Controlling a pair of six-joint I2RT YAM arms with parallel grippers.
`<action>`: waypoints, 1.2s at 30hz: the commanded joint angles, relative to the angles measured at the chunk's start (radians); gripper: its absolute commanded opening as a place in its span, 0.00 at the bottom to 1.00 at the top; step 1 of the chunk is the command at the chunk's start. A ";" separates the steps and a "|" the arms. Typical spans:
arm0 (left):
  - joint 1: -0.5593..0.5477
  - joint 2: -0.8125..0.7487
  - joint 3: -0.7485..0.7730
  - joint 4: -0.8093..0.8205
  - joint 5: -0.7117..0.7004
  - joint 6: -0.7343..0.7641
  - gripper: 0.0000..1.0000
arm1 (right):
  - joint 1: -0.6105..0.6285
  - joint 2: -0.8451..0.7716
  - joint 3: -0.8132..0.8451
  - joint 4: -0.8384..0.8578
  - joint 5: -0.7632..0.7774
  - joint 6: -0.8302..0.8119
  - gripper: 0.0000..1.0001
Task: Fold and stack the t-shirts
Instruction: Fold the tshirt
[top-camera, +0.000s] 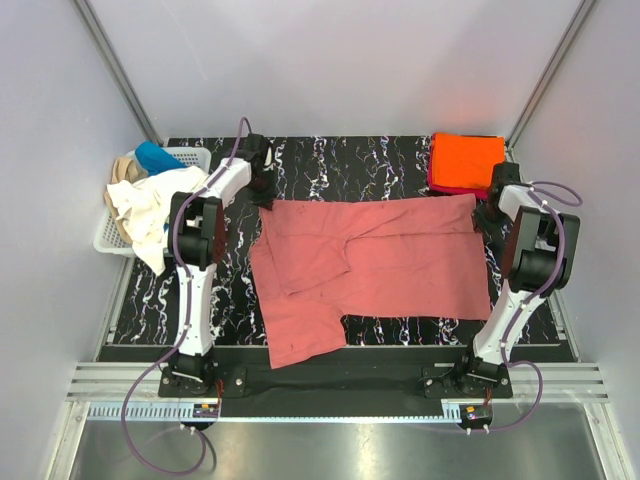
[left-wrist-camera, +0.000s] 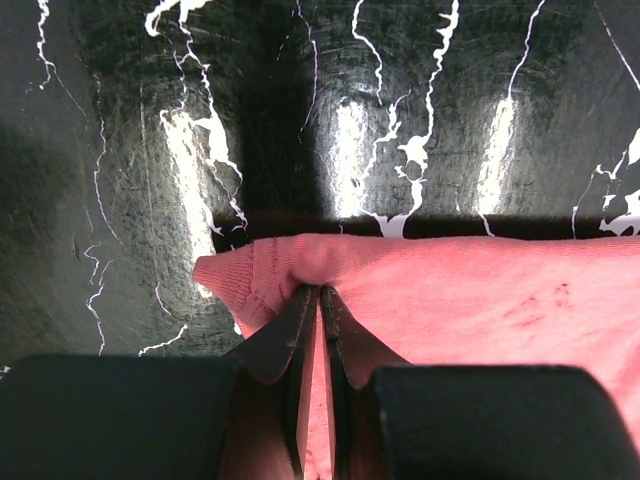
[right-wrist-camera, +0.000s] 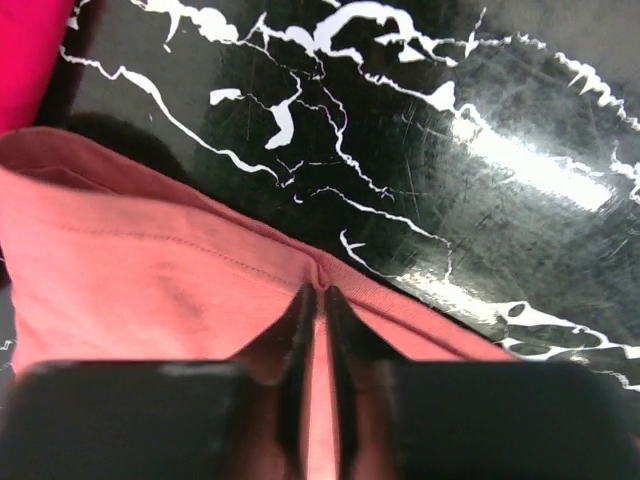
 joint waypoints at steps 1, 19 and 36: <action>0.004 0.021 0.030 0.010 -0.047 0.016 0.14 | -0.010 -0.018 0.012 0.003 0.069 0.019 0.05; 0.072 0.066 0.108 -0.004 -0.003 0.010 0.16 | -0.039 -0.087 -0.082 0.042 -0.003 0.012 0.01; -0.100 -0.500 -0.305 -0.002 -0.136 -0.032 0.37 | -0.039 -0.263 -0.048 -0.048 -0.165 -0.046 0.45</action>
